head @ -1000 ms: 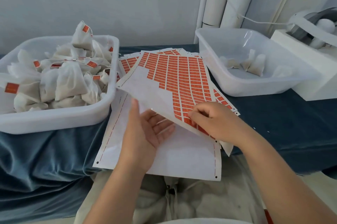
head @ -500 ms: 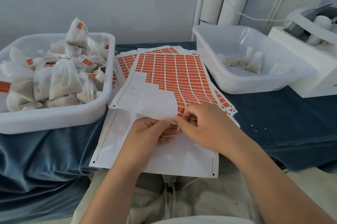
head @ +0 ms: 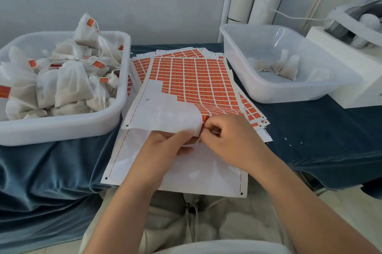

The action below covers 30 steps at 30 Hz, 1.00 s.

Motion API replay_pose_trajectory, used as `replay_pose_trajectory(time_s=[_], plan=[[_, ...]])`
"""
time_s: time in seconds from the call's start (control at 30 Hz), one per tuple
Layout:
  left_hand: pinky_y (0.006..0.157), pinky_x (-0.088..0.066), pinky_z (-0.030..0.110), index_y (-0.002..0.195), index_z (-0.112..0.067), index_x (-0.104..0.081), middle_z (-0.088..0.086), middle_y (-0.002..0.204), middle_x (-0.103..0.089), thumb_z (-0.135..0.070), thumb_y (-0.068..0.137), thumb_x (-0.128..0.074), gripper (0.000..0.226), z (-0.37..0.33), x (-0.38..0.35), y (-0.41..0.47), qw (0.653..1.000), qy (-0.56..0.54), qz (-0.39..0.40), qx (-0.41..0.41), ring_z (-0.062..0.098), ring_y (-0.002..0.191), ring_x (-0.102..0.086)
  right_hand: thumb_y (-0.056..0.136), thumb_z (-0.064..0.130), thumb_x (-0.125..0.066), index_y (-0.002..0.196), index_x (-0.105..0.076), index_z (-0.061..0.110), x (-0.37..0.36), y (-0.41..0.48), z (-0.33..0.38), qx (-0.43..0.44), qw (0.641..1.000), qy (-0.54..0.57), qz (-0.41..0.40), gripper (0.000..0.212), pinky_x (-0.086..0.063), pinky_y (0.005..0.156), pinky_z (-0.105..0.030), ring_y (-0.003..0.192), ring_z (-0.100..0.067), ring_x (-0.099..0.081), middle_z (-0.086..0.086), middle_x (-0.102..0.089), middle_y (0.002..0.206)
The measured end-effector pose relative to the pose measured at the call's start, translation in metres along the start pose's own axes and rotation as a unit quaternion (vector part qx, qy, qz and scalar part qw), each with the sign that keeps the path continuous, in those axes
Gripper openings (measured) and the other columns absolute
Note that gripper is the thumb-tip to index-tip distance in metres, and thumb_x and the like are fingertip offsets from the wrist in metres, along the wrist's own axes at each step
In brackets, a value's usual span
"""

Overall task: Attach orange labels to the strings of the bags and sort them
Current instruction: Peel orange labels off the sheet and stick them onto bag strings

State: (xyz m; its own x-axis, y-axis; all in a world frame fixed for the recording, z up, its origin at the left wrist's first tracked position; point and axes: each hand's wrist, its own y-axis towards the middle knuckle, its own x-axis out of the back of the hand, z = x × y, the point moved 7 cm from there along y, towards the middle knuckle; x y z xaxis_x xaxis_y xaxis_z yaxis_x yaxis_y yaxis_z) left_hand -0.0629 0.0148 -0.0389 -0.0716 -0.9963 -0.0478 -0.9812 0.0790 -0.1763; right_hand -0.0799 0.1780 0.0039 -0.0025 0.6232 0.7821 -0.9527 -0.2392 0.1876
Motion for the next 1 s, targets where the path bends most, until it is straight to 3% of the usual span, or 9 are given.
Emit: replay_pose_trajectory(time_s=[0.13, 0.23, 0.4, 0.6, 0.77, 0.83, 0.9, 0.97, 1.0], plan=[[0.076, -0.060, 0.019, 0.098, -0.018, -0.086, 0.003, 0.097, -0.083, -0.030, 0.102, -0.067, 0.023, -0.002, 0.001, 0.002, 0.999, -0.022, -0.007, -0.033, 0.014, 0.097, -0.079, 0.098, 0.043, -0.062, 0.071, -0.069, 0.036, 0.001, 0.002, 0.000, -0.007, 0.997, 0.078, 0.017, 0.029, -0.041, 0.062, -0.020, 0.073, -0.004, -0.063, 0.018, -0.067, 0.073], [0.076, -0.056, 0.016, 0.094, -0.022, -0.087, -0.004, 0.095, -0.083, -0.035, 0.101, -0.067, 0.025, 0.000, 0.002, 0.002, 0.999, 0.011, -0.012, -0.034, 0.008, 0.093, -0.078, 0.099, 0.046, -0.063, 0.070, -0.069, 0.038, 0.002, 0.004, 0.002, -0.005, 0.996, 0.084, 0.021, 0.030, -0.042, 0.062, -0.018, 0.074, -0.004, -0.064, 0.018, -0.067, 0.072], [0.073, -0.045, 0.012, 0.084, -0.033, -0.085, -0.022, 0.090, -0.080, -0.052, 0.099, -0.062, 0.033, 0.001, 0.007, 0.001, 0.991, 0.126, -0.034, -0.034, -0.004, 0.086, -0.072, 0.100, 0.031, -0.062, 0.064, -0.065, 0.041, 0.001, 0.004, 0.002, -0.001, 0.994, 0.101, 0.032, 0.037, -0.042, 0.057, -0.011, 0.059, -0.004, -0.057, 0.019, -0.062, 0.062], [0.079, -0.045, 0.020, 0.085, -0.046, -0.083, -0.019, 0.091, -0.080, -0.049, 0.100, -0.063, 0.025, -0.001, 0.009, 0.000, 0.989, 0.135, -0.037, -0.049, -0.003, 0.088, -0.071, 0.098, 0.027, -0.060, 0.064, -0.064, 0.036, 0.003, 0.003, 0.003, 0.013, 0.997, 0.071, 0.035, 0.035, -0.044, 0.054, -0.021, 0.062, -0.011, -0.058, 0.009, -0.063, 0.065], [0.088, -0.057, 0.032, 0.091, -0.042, -0.084, -0.014, 0.096, -0.082, -0.036, 0.104, -0.063, 0.025, -0.008, 0.006, 0.001, 0.991, 0.099, -0.028, -0.086, 0.007, 0.094, -0.076, 0.092, 0.037, -0.053, 0.059, -0.059, 0.033, 0.002, 0.003, 0.002, 0.006, 0.997, 0.062, 0.043, 0.033, -0.040, 0.058, -0.023, 0.062, -0.010, -0.056, 0.006, -0.059, 0.062], [0.082, -0.058, 0.027, 0.089, -0.036, -0.085, -0.011, 0.094, -0.082, -0.034, 0.104, -0.063, 0.027, -0.008, 0.008, 0.002, 0.993, 0.073, -0.042, -0.077, 0.008, 0.092, -0.077, 0.092, 0.037, -0.054, 0.057, -0.061, 0.037, 0.003, 0.003, 0.002, -0.007, 0.996, 0.078, 0.053, 0.036, -0.044, 0.060, -0.021, 0.067, -0.006, -0.061, 0.012, -0.063, 0.064], [0.068, -0.058, 0.016, 0.086, -0.029, -0.084, -0.007, 0.088, -0.082, -0.037, 0.103, -0.064, 0.028, -0.004, 0.013, 0.003, 0.995, 0.044, -0.077, -0.049, 0.008, 0.085, -0.077, 0.097, 0.027, -0.058, 0.055, -0.063, 0.036, 0.006, 0.002, -0.001, -0.033, 0.990, 0.118, 0.073, 0.043, -0.050, 0.071, -0.024, 0.083, -0.001, -0.071, 0.018, -0.070, 0.071], [0.060, -0.054, 0.010, 0.089, -0.023, -0.082, -0.005, 0.085, -0.082, -0.037, 0.104, -0.063, 0.028, -0.001, 0.019, 0.004, 0.994, 0.039, -0.103, -0.021, 0.007, 0.077, -0.077, 0.100, 0.017, -0.058, 0.057, -0.065, 0.024, 0.011, 0.002, -0.007, -0.067, 0.978, 0.174, 0.095, 0.044, -0.052, 0.078, -0.030, 0.091, 0.001, -0.074, 0.014, -0.074, 0.074], [0.058, -0.053, 0.011, 0.091, -0.021, -0.081, -0.004, 0.086, -0.082, -0.036, 0.105, -0.061, 0.029, -0.001, 0.023, 0.005, 0.993, 0.039, -0.107, -0.008, 0.008, 0.073, -0.077, 0.101, 0.016, -0.058, 0.062, -0.068, 0.016, 0.015, 0.002, -0.010, -0.084, 0.972, 0.196, 0.097, 0.040, -0.052, 0.078, -0.029, 0.084, 0.003, -0.073, 0.011, -0.073, 0.073]])
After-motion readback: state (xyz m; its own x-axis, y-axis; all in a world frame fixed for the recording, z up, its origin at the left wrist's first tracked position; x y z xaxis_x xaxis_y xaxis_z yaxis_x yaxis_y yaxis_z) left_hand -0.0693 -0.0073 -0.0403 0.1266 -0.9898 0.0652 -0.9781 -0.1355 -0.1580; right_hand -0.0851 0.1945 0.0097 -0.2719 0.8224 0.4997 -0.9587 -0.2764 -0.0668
